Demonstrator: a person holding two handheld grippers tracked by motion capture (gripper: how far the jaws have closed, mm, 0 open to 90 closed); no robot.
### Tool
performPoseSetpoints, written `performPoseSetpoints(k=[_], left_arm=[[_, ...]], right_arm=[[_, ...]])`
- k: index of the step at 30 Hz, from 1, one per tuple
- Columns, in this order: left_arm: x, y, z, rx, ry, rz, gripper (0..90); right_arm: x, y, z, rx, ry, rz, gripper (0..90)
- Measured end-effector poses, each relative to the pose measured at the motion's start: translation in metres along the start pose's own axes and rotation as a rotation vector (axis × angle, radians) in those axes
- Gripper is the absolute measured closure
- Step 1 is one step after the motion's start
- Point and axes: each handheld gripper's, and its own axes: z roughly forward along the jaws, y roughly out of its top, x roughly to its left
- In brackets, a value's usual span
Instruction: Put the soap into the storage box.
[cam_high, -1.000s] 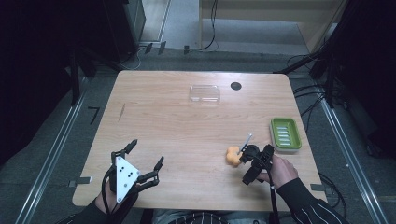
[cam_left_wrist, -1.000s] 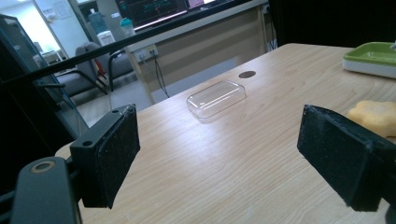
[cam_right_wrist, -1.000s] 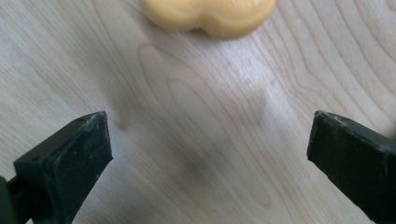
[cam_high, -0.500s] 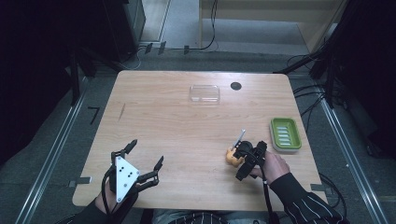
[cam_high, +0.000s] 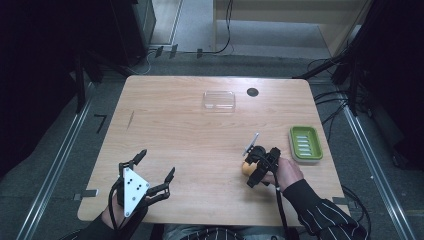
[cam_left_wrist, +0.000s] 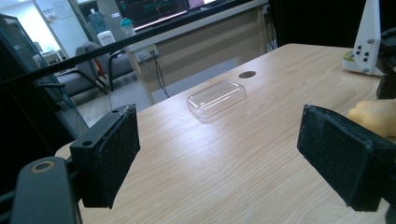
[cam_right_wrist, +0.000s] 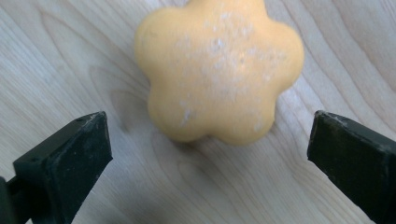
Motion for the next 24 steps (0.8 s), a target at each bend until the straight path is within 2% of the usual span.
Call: performPoseSetpoints(k=[3, 5, 6, 7, 10, 14, 22, 23, 24], left_arm=[[0.0, 0.0, 0.0, 0.0, 0.0, 0.0, 13.5], [0.0, 0.0, 0.0, 0.001, 0.0, 0.001, 13.5], [0.0, 0.0, 0.0, 0.001, 0.0, 0.001, 13.5], [0.0, 0.0, 0.0, -0.001, 0.0, -0.001, 13.5], [0.0, 0.0, 0.0, -0.003, 0.001, -0.002, 13.5], [0.0, 0.0, 0.0, -0.003, 0.001, -0.002, 13.5], [0.0, 0.0, 0.0, -0.003, 0.002, -0.002, 13.5], [0.0, 0.0, 0.0, -0.003, 0.001, -0.002, 13.5], [0.0, 0.0, 0.0, -0.004, 0.001, -0.002, 13.5]], right_arm=[[-0.001, 0.002, 0.0, -0.006, 0.008, 0.008, 0.0], [-0.002, 0.005, -0.001, -0.014, 0.001, 0.018, 6.7], [-0.002, 0.005, -0.001, -0.014, 0.001, 0.018, 6.7], [-0.002, 0.006, -0.001, -0.021, 0.004, 0.026, 13.6], [-0.003, 0.007, -0.001, -0.014, 0.004, 0.019, 14.1], [-0.003, 0.01, -0.002, -0.014, 0.002, 0.025, 24.6], [-0.003, 0.012, -0.001, 0.002, 0.01, 0.02, 33.3], [-0.002, 0.013, -0.001, 0.011, 0.01, 0.016, 38.2], [-0.002, 0.013, -0.001, 0.014, 0.015, 0.014, 38.9]])
